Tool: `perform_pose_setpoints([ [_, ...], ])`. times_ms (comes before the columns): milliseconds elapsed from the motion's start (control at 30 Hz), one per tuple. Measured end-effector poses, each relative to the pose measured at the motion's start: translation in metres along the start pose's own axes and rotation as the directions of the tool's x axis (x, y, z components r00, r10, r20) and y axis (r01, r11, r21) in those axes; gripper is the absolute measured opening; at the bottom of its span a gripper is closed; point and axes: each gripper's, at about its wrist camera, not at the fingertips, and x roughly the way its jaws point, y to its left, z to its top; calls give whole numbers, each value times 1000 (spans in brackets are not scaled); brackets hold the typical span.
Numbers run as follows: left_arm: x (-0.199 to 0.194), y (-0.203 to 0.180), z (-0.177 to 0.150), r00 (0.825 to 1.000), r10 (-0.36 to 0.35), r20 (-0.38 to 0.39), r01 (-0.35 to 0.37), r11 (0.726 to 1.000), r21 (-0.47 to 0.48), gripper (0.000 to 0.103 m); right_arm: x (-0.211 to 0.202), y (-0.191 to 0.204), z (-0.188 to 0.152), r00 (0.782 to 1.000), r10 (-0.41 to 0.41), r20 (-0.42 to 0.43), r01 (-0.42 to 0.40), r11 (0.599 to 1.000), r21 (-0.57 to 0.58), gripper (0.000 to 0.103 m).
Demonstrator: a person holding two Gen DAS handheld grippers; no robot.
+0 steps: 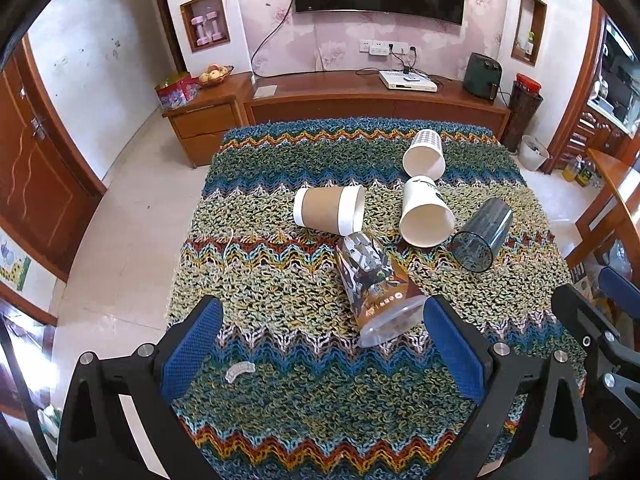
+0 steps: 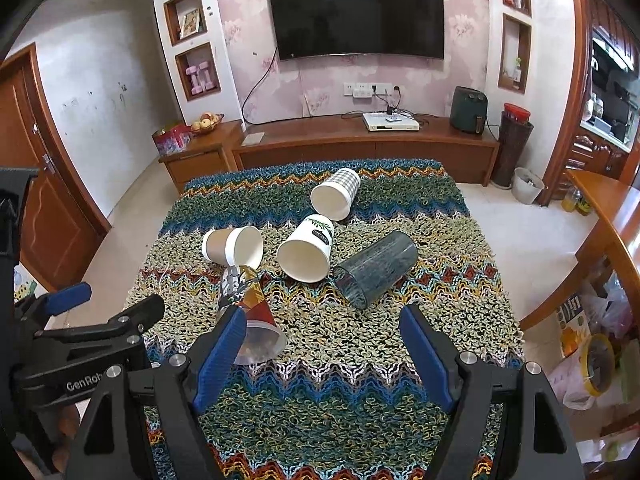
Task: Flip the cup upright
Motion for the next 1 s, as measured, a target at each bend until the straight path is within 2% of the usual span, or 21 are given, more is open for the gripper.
perform_pose_setpoints([
  [333,19,1,7,1000,-6,-25,7,998,56,101,16,3,2,1000,-2,-25,2,1000,-3,80],
  [500,27,-2,9,1000,8,-11,-7,990,137,101,24,3,2,999,0,-40,0,1000,-3,80],
  [633,36,-2,12,999,-37,-16,39,974,222,101,29,3,2,999,0,-48,0,1000,0,80],
  [767,48,2,16,990,-135,-38,140,933,333,101,35,3,4,998,1,-59,0,1000,2,80],
  [833,54,3,17,990,-137,-27,137,906,400,101,38,2,5,998,0,-66,1,1000,5,80],
  [900,62,1,16,990,-138,-36,138,867,479,101,39,2,5,998,-3,-69,3,1000,5,80],
  [967,67,-3,13,990,-130,-44,133,816,562,101,41,3,6,998,-7,-70,7,1000,5,80],
  [1000,68,-5,10,990,-138,-41,134,778,614,101,43,4,6,997,-7,-73,8,1000,5,80],
])
